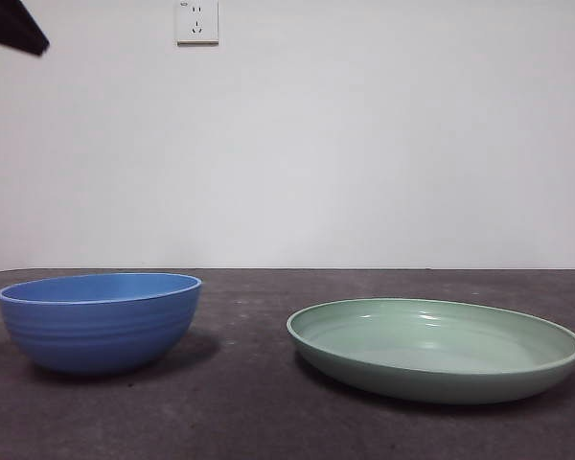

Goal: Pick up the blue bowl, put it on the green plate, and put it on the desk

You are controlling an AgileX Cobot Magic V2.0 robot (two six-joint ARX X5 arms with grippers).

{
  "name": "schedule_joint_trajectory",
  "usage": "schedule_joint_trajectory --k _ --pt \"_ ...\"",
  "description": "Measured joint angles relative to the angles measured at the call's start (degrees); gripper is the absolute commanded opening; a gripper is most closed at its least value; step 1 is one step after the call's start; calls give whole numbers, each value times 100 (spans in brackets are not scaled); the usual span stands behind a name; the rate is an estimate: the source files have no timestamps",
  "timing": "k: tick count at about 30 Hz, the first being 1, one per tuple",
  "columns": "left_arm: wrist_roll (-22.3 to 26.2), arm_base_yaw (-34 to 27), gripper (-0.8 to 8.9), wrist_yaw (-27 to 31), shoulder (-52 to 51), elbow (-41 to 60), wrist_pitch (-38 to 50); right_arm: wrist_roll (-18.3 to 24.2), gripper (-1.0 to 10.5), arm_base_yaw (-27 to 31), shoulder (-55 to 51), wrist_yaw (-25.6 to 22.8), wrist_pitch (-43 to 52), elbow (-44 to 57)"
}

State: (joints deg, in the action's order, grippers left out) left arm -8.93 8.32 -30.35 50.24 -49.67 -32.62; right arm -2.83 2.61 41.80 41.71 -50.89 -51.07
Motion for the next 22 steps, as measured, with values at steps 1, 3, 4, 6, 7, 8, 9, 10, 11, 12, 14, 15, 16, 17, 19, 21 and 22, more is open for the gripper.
schedule_joint_trajectory --k 1,3,4,6,7,8,9,10,11,12,14,15,16,17,19,21,22 --pt "15 0 21 0 79 0 0 61 11 0 114 9 0 0" --pt "46 0 34 2 168 0 0 127 11 0 275 9 0 0" --pt "52 0 35 0 199 0 0 157 13 -4 354 9 0 0" --pt "55 0 57 0 210 0 0 186 34 -2 442 11 0 0" --pt "55 0 100 0 210 0 0 210 89 -2 479 9 0 0" --pt "55 0 149 0 210 0 2 232 147 -2 505 11 0 0" --pt "55 0 220 0 210 0 2 249 225 -4 531 11 2 0" --pt "55 0 304 0 208 0 2 262 310 -4 551 11 2 0" --pt "55 0 368 0 208 0 2 262 376 -4 560 11 2 0" --pt "55 0 465 2 210 0 4 262 434 -4 562 9 2 0" --pt "59 0 635 0 210 0 7 262 521 -2 562 7 2 0" --pt "61 0 678 2 210 0 11 262 532 -2 562 7 4 0" --pt "92 0 698 0 210 0 20 262 533 -2 562 7 20 0" --pt "90 0 697 -2 210 0 33 262 533 -4 562 7 35 0" --pt "94 0 696 0 210 0 48 262 533 -2 562 9 57 0" --pt "116 0 695 -2 210 0 46 262 533 -4 562 9 61 0" --pt "122 0 692 -2 210 0 46 262 533 -2 562 9 63 0"
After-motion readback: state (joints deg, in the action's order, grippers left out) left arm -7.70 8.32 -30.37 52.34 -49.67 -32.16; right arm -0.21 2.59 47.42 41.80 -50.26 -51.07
